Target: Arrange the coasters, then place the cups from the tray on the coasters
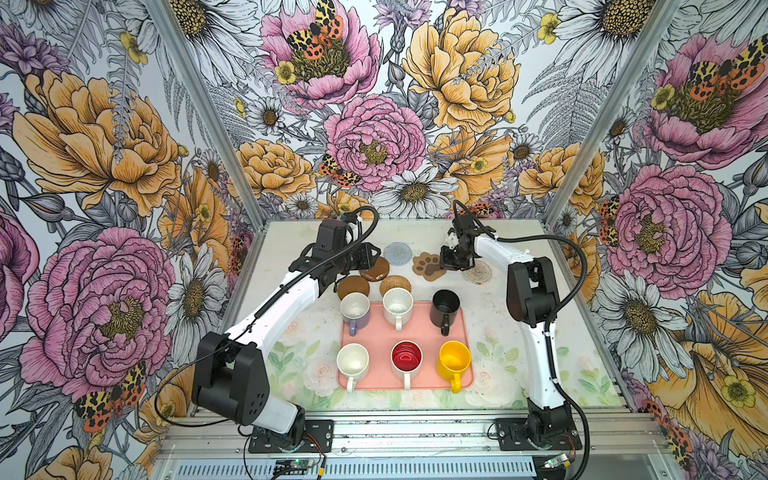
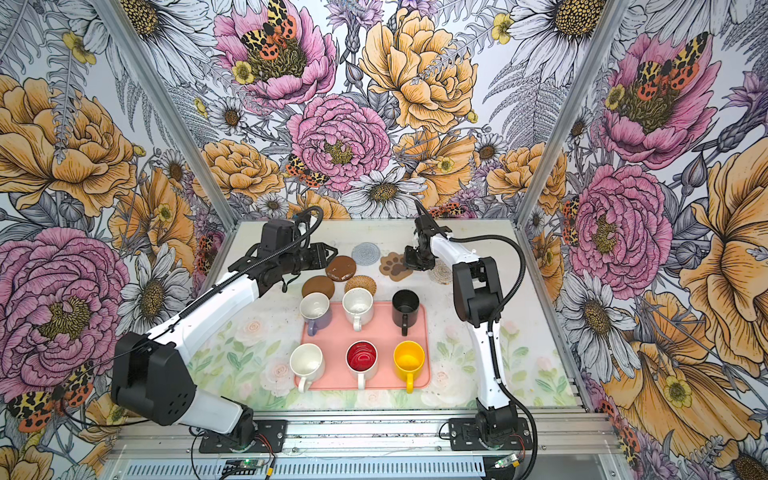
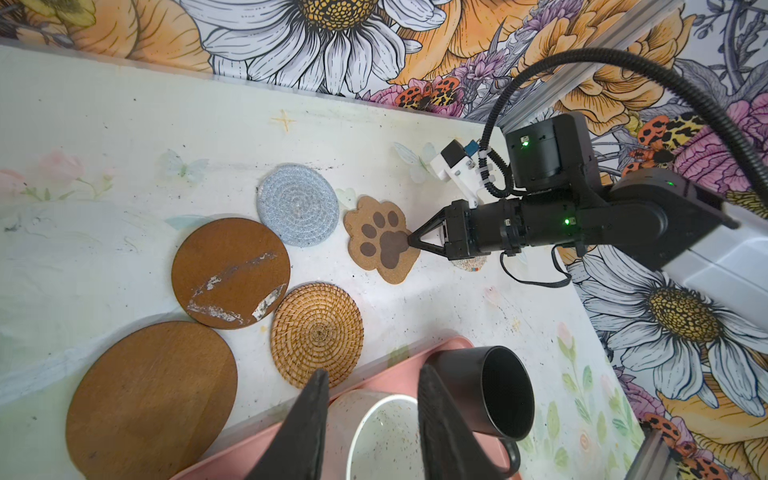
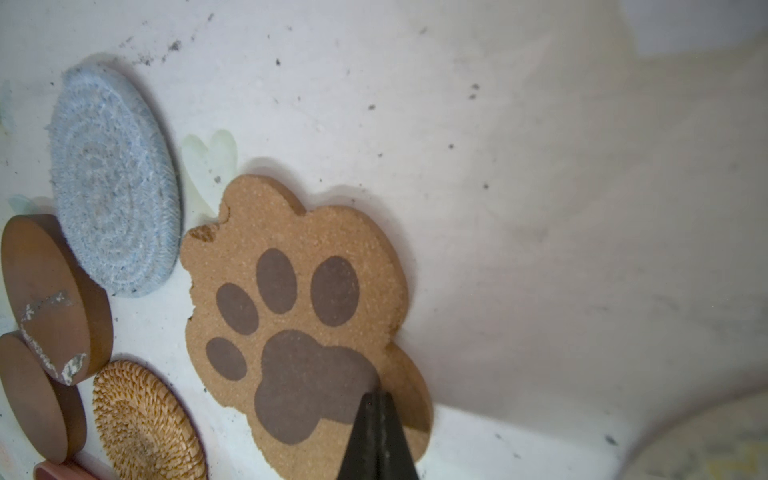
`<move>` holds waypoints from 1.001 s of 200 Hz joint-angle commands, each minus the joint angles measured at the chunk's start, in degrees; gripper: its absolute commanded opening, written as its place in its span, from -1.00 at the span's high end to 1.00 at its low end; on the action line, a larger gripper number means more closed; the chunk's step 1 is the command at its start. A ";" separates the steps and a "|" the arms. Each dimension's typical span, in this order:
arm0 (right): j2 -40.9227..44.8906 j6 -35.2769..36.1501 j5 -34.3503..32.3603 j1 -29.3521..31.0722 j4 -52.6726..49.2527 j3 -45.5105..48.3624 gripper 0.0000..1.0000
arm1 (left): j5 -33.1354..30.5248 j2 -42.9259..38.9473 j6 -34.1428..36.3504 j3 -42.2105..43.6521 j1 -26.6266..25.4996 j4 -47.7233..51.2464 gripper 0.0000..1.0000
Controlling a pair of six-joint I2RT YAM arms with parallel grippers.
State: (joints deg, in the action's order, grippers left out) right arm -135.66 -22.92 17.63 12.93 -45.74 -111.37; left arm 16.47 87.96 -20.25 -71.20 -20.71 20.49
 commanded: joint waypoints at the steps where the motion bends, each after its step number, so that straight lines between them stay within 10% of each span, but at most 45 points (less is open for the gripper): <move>1: -1.26 0.60 -4.59 -0.67 -5.07 1.13 1.00 | 3.17 6.29 0.69 -5.82 -0.98 -1.19 0.85; 89: 0.82 0.26 -3.48 -0.71 -5.07 -0.95 1.00 | 14.72 40.27 2.13 -38.25 -1.80 11.14 1.00; 200: 1.69 0.14 -3.30 -1.27 -4.98 -0.59 1.00 | 12.25 55.18 1.79 -52.02 -3.12 19.55 1.00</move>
State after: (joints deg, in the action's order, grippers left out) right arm -135.52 -22.94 17.39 12.60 -47.44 -111.94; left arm 29.78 141.21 -19.14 -121.73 -23.83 37.71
